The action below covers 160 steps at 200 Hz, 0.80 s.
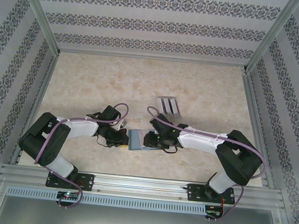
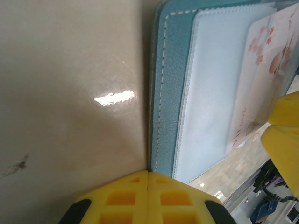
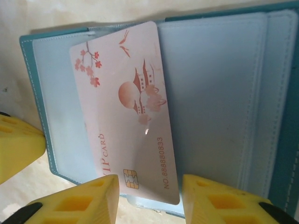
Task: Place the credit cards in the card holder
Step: Insert the credit card into the card slot.
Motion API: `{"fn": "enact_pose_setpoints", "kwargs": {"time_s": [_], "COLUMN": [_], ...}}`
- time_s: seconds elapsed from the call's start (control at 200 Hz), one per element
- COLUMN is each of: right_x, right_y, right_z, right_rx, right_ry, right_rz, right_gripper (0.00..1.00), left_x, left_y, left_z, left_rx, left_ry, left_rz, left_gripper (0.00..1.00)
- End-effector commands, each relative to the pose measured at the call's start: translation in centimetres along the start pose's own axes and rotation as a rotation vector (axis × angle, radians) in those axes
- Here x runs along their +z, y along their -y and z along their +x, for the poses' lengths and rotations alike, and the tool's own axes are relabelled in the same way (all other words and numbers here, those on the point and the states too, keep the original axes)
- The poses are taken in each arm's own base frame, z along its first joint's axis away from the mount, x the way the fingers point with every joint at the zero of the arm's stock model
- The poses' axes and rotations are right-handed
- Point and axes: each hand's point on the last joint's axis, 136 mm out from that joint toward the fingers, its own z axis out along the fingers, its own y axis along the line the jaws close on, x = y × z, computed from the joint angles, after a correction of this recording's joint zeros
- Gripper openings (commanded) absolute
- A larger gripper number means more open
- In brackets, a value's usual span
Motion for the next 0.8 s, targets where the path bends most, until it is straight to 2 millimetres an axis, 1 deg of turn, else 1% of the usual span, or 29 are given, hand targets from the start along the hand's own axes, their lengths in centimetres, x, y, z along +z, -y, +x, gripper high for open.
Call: {"fn": "enact_pose_setpoints", "kwargs": {"time_s": [0.0, 0.06, 0.19, 0.305, 0.355, 0.385, 0.45, 0.535, 0.644, 0.719, 0.794], "right_x": [0.3, 0.3, 0.5, 1.3, 1.8, 2.0, 2.0, 1.3, -0.4, -1.5, -2.0], "right_y": [-1.0, -1.6, -2.4, -2.7, -3.2, -3.6, -3.7, -2.8, -1.4, -0.7, -0.4], "right_z": [-0.1, -0.1, 0.0, 0.5, 0.7, 0.8, 0.9, 0.5, -0.2, -0.7, -1.3], "right_rx": [-0.027, -0.048, -0.094, -0.107, -0.105, -0.11, -0.131, -0.134, -0.139, -0.142, -0.13], "right_ry": [-0.003, -0.002, 0.002, -0.017, -0.033, -0.042, -0.054, -0.039, 0.007, 0.03, 0.043], "right_rz": [-0.013, -0.014, 0.01, 0.022, 0.006, -0.003, 0.009, 0.065, 0.112, 0.121, 0.104], "right_gripper": [0.36, 0.32, 0.3, 0.3, 0.3, 0.3, 0.31, 0.33, 0.38, 0.41, 0.41], "left_x": [0.3, 0.4, 0.5, 0.5, 0.4, 0.4, 0.4, 0.4, 0.4, 0.4, 0.4], "left_y": [-0.6, -0.6, -0.7, -0.7, -0.6, -0.6, -0.6, -0.5, -0.6, -0.5, -0.6], "left_z": [0.6, 0.6, 0.6, 0.6, 0.6, 0.5, 0.4, 0.4, 0.3, 0.3, 0.6], "left_rx": [0.01, 0.012, 0.009, 0.007, 0.008, 0.008, 0.013, 0.014, 0.018, 0.016, 0.007], "left_ry": [-0.012, -0.021, -0.022, -0.029, -0.027, -0.024, -0.021, -0.029, -0.021, -0.03, -0.043], "left_rz": [-0.032, -0.035, -0.033, -0.038, -0.036, -0.035, -0.039, -0.039, -0.042, -0.045, -0.053], "left_gripper": [0.0, 0.0, 0.0, 0.0, 0.0, 0.0, 0.0, 0.0, 0.0, 0.0, 0.0]}}
